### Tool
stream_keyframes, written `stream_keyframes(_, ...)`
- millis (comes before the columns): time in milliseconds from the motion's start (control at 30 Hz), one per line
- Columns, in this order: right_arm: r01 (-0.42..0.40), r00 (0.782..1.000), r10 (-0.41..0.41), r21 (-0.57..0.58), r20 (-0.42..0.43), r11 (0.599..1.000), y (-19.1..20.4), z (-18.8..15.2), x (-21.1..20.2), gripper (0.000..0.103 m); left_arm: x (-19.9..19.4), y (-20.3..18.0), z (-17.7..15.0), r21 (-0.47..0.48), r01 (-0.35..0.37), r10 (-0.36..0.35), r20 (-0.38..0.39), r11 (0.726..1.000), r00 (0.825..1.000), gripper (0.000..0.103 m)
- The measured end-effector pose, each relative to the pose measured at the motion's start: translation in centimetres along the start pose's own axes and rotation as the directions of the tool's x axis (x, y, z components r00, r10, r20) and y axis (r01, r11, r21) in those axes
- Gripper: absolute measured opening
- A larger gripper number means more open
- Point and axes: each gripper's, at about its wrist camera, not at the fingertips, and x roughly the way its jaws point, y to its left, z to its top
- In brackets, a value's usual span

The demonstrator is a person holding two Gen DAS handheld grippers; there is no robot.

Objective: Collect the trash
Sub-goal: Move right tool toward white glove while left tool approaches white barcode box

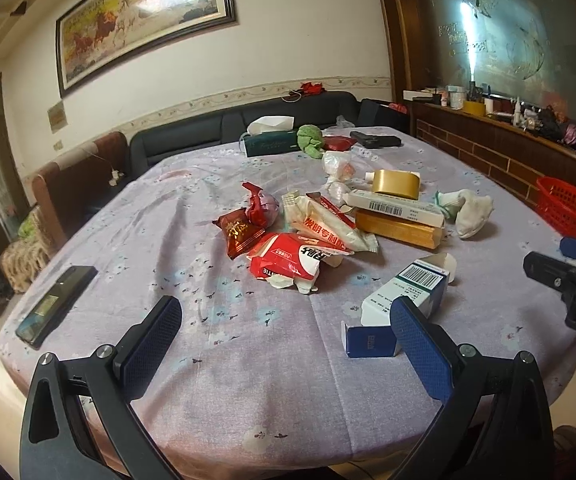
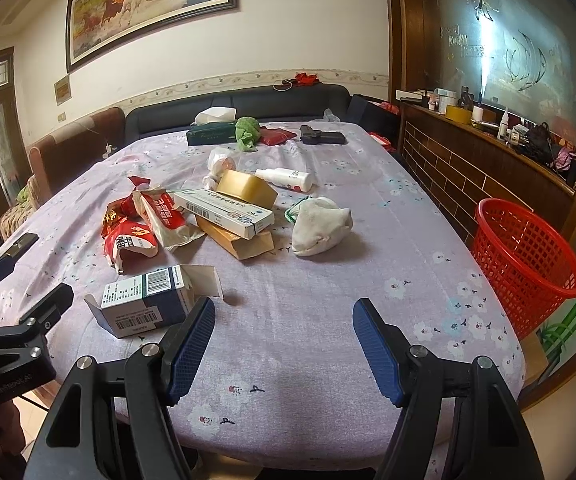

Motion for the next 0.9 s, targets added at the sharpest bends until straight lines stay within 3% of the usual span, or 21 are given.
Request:
stream_keyframes(200,-0.009,1.000,0.009,0.007,-0.003,1.000,-0.1,0.0,0.1,0.076,0.5,0.7,0.8,0.014,0.099,-0.098,-0.042,0.995,0.994,0.103)
stream_keyframes(367,-0.020,1.000,0.020,0.026,-0.015,0.999,-0.5,-0.1,0.4,0.075,2.1,0.0,1.8,0.049,0.190,-0.183,-0.121,0.980,0.976,0.103)
stream_keyframes(900,-0.050,0.997,0.056,0.102,-0.050,0.993,-3.4,0.6,1.8,0.074,6.7,-5.2,1.8,0.164,0.274,-0.230,-0.246,0.948,0.942,0.103)
